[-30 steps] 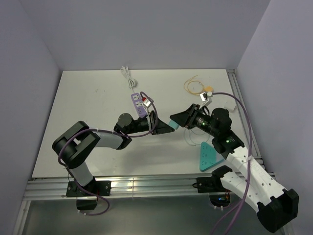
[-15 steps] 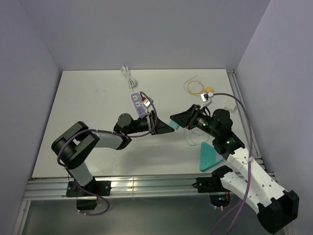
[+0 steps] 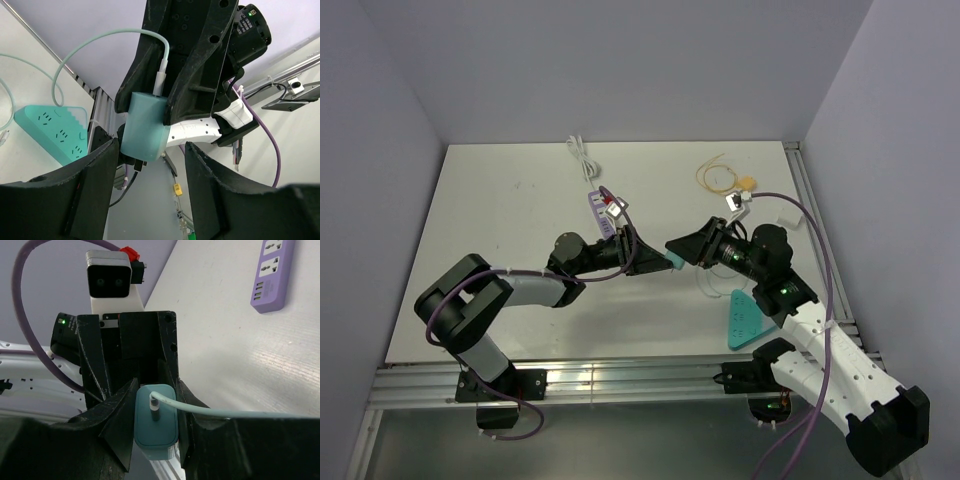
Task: Insert the plug
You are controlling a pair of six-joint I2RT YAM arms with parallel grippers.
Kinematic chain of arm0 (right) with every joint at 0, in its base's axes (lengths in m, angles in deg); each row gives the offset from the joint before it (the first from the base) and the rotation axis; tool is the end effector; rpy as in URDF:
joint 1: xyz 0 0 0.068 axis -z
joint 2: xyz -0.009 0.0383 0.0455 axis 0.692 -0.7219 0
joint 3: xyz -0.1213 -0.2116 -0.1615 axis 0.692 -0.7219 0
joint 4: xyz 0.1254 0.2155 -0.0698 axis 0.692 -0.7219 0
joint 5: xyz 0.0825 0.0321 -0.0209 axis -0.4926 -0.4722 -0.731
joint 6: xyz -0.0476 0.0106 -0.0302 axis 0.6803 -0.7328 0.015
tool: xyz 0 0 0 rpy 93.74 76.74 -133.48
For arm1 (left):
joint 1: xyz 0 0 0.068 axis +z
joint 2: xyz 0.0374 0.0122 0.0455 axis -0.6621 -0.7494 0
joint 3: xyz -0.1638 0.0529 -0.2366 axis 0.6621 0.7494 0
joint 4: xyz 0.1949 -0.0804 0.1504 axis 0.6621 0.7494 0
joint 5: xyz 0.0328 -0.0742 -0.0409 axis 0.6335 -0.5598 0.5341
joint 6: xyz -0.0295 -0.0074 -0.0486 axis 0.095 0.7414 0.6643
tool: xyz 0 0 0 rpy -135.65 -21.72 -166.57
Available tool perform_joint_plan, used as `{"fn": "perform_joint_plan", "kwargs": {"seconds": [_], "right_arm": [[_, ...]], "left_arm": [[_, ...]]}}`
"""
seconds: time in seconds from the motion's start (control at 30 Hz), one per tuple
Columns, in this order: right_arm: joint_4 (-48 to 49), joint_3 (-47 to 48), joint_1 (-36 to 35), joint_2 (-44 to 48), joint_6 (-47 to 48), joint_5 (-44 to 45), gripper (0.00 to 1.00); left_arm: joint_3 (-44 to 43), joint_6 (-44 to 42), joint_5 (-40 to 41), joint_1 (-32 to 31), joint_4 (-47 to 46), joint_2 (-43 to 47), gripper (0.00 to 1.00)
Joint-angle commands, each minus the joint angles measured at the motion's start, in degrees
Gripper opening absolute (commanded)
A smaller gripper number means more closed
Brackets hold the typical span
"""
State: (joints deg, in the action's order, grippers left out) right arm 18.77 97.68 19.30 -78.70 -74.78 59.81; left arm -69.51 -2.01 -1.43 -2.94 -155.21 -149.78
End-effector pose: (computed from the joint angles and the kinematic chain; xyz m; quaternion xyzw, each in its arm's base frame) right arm 0.1504 0.0901 0.3132 -0.0383 0.7340 0.5235 0.4309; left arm 0.2103 -0.2421 0.2575 0.1252 0.6086 -0.7521 0.2198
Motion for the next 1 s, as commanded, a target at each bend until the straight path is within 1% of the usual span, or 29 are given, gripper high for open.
{"fn": "perform_joint_plan", "kwargs": {"seconds": [0.0,0.1,0.2,0.3,0.37,0.4,0.47,0.53,0.57,0.6,0.63,0.67,0.7,0.73,0.77,0.8,0.83,0.9,0.97], "right_arm": [[3.9,0.2,-0.2,0.5,-0.9,-2.0,0.0],[3.8,0.4,-0.2,-0.2,-0.9,-2.8,0.0],[5.0,-0.3,-0.3,-0.6,-1.8,-2.5,0.0],[5.9,-0.7,-0.2,-0.7,-2.4,-2.4,0.0],[5.9,-0.5,-0.2,-0.6,-2.5,-2.0,0.0],[5.7,-0.4,-0.3,-0.4,-2.4,-1.6,0.0],[4.9,-0.2,-0.2,0.0,-2.2,-0.4,0.0],[4.2,0.1,-0.2,0.2,-1.5,-0.4,0.0],[2.0,1.3,-0.2,0.0,-0.4,-0.3,0.01],[0.5,2.0,-0.3,-0.2,0.6,-0.3,0.06],[-1.2,2.8,-0.3,-0.5,1.5,-0.3,0.2],[-4.5,4.7,-0.2,-0.6,3.3,-1.3,0.29],[-5.8,5.7,-0.1,-0.7,4.4,-1.9,0.38],[-10.0,7.6,-0.1,-0.8,6.2,-3.1,0.5],[-11.7,8.4,-0.1,-1.1,7.0,-3.8,0.54],[-13.3,9.2,-0.1,-1.4,7.8,-4.5,0.57],[-17.5,11.1,-0.1,-1.9,8.7,-5.0,0.59],[-20.6,12.7,-0.1,-2.9,11.0,-6.4,0.59],[-23.7,14.1,0.0,-3.1,12.7,-8.9,0.59]], "left_arm": [[-1.7,-0.8,0.0,-0.2,-30.8,0.0,0.61],[-2.4,-0.4,0.2,-0.2,-31.1,0.1,0.59],[-3.3,0.0,-0.2,-0.2,-31.5,0.2,0.53],[-3.2,0.4,-0.4,-0.2,-31.7,0.3,0.44],[-3.0,0.6,-0.6,-0.2,-32.1,0.3,0.39],[-2.9,0.6,-0.6,-0.2,-32.0,0.4,0.35],[-2.4,0.5,-0.8,-0.3,-31.8,0.5,0.3],[-2.2,0.2,-1.1,-0.2,-31.6,0.7,0.08],[-2.2,0.0,-1.3,-0.2,-31.4,0.9,0.0],[-2.1,-0.6,-1.8,-0.2,-30.6,1.4,0.0],[-2.0,-1.1,-2.1,-0.2,-30.1,1.6,0.0],[-2.0,-1.7,-2.5,-0.2,-29.2,2.0,0.0],[-1.8,-3.5,-3.5,-0.1,-26.5,2.9,0.0],[-1.6,-4.6,-4.1,0.0,-24.8,3.6,0.0],[-1.5,-5.7,-4.8,0.0,-23.4,4.0,0.0],[-1.2,-7.9,-6.2,0.1,-19.9,5.0,0.0],[-1.0,-9.1,-6.8,0.3,-18.4,5.7,0.0],[-0.2,-12.5,-7.9,0.5,-14.7,7.6,0.0],[0.6,-14.9,-9.1,0.9,-9.0,10.0,0.0]]}}
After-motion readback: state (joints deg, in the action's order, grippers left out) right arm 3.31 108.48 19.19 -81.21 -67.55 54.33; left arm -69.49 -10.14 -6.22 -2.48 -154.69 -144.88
